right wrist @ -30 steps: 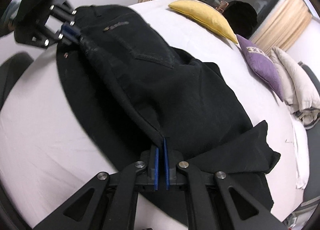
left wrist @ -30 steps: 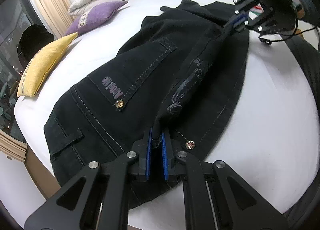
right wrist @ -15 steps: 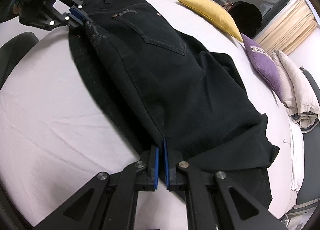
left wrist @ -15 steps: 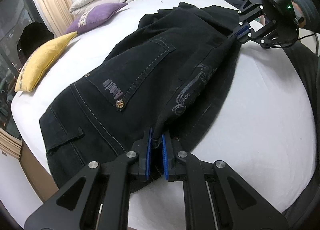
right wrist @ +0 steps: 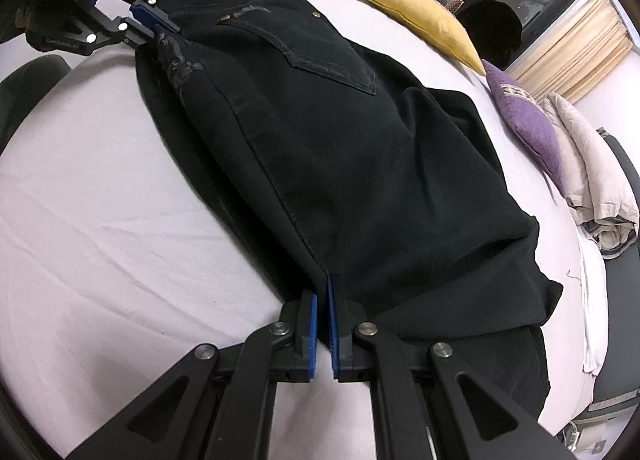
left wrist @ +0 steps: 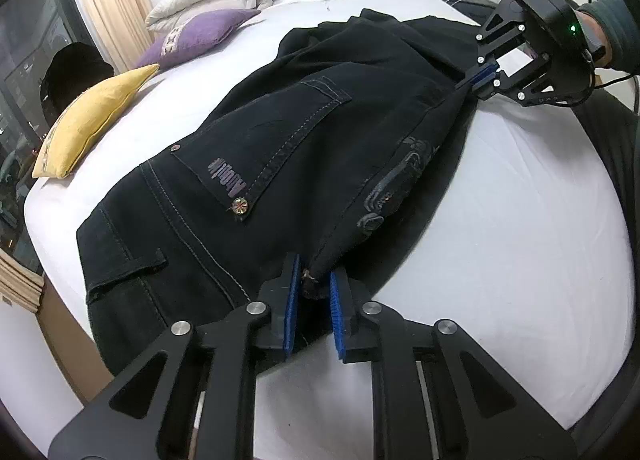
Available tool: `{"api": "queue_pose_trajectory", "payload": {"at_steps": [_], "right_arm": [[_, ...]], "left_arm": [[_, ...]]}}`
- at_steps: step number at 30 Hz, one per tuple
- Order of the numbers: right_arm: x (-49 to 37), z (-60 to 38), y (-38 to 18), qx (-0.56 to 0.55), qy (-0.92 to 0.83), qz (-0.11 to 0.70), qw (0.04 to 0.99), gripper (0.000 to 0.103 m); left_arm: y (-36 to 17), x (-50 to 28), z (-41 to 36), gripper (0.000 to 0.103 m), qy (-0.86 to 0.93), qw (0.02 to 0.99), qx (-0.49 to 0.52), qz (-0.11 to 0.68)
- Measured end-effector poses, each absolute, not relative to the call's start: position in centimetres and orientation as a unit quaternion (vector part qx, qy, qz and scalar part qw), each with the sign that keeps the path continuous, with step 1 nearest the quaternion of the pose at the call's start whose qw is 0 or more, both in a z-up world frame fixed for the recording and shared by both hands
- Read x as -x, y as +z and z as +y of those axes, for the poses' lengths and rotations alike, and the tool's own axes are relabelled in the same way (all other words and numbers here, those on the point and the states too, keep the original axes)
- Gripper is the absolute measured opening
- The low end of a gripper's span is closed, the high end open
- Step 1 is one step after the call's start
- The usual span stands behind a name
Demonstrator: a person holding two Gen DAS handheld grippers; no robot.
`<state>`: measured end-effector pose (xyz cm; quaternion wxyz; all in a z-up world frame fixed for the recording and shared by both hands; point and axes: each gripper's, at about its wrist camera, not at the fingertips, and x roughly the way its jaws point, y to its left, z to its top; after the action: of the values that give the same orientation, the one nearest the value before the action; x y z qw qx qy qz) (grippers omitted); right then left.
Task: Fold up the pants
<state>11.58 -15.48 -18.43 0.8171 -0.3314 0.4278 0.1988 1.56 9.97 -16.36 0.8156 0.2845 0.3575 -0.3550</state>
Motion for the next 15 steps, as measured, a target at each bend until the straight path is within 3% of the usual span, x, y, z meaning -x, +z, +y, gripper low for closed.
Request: {"api": "queue_pose_trajectory", "payload": {"at_steps": [3,6,11,15], "right_arm": [[-11.6,-15.6,-18.4,0.328,0.2,0.428,0.818,0.006],[-11.6,-15.8,-18.4,0.328,0.201,0.427,0.818,0.006],[-11.3,-15.6,-18.6,0.339,0.195,0.421,0.818,0.008],[-11.3,-16.4,-17.2,0.301,0.202,0.427,0.828,0.01]], "left_arm": [[-16.2,-1.1,9.7,0.025,-0.352,0.81,-0.291,0.368],[-15.7,-0.7,10.2,0.068,-0.365,0.804,-0.268,0.385],[-13.9,-0.5,11.2,0.068,-0.364,0.809,-0.208,0.411],[-10.8,-2.0,11.5,0.068,-0.359,0.839,-0.134,0.387]]}}
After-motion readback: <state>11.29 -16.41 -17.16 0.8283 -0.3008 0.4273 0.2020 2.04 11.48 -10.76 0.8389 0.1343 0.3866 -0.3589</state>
